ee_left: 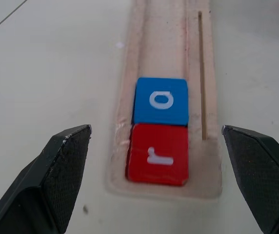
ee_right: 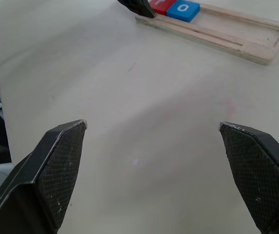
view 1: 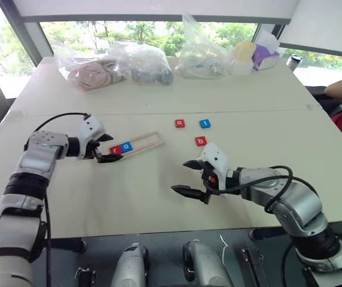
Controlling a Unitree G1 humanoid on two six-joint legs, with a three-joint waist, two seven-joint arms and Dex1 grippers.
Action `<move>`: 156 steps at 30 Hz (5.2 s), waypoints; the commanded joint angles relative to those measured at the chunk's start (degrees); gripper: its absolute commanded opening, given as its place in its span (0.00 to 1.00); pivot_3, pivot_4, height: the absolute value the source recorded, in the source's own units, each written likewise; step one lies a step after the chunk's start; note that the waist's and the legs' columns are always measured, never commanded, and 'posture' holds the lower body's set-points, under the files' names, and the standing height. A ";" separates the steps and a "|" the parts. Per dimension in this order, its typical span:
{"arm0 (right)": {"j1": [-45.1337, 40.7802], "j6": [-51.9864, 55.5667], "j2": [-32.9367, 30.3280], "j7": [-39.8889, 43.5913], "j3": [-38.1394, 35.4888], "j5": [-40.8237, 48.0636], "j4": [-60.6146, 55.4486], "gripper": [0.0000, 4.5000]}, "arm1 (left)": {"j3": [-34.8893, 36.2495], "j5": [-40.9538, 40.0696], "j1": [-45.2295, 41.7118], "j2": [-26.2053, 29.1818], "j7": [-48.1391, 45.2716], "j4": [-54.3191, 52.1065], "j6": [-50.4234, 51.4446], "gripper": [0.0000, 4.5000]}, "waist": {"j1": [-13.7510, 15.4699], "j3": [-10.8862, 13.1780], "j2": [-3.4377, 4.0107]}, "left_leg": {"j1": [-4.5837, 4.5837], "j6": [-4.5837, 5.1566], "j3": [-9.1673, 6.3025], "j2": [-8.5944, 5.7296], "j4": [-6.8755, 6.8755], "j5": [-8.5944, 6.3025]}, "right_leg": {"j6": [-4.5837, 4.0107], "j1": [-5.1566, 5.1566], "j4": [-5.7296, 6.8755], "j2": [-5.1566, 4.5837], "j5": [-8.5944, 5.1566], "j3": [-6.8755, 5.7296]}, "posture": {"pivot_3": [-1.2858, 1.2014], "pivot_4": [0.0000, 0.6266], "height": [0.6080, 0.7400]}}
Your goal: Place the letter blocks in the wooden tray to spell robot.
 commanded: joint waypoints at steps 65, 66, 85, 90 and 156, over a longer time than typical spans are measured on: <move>-19.61 -5.27 18.49 -26.98 -9.40 -13.99 35.92 1.00 | 5.10 -11.92 -1.70 16.02 -23.06 -21.40 20.52 0.99 | -1.28 -0.21 0.03 | -0.02 0.06 -0.19 0.16 0.35 -0.03 | 0.03 0.11 0.17 0.10 0.03 -0.05 | 0.52 0.24 1.00; -20.47 -6.09 19.12 -28.10 -8.92 -15.59 38.50 1.00 | 7.14 -13.93 -1.19 16.11 -21.77 -23.94 23.66 0.99 | -1.27 -0.21 0.03 | -0.07 0.06 -0.20 0.14 0.39 -0.03 | 0.03 0.11 0.16 0.09 0.03 -0.05 | 0.52 0.24 1.00; -19.78 -3.94 26.16 -32.50 -8.35 -22.51 42.60 0.26 | 18.85 -24.77 14.45 16.05 -4.64 -45.67 37.24 1.00 | -1.77 -0.21 0.05 | 0.05 0.19 -0.19 0.11 0.37 -0.11 | 0.25 0.13 0.25 0.07 0.00 0.12 | 0.52 0.24 1.00; -18.91 -0.39 25.80 -34.92 -11.46 -23.05 35.29 0.26 | 17.02 -25.38 13.95 15.40 -4.59 -46.34 36.65 1.00 | -1.69 -0.20 0.05 | 0.04 0.19 -0.18 0.10 0.35 -0.11 | 0.25 0.12 0.22 0.06 0.00 0.13 | 0.52 0.24 1.00; -5.12 -43.46 -7.49 33.17 -2.95 -19.69 44.12 0.99 | 5.03 -22.30 17.37 19.97 -13.64 -56.69 30.25 1.00 | -1.39 -0.10 0.13 | 0.11 0.43 -0.11 -0.11 0.31 -0.25 | 0.39 0.22 0.08 0.01 -0.16 0.18 | 0.52 0.24 1.00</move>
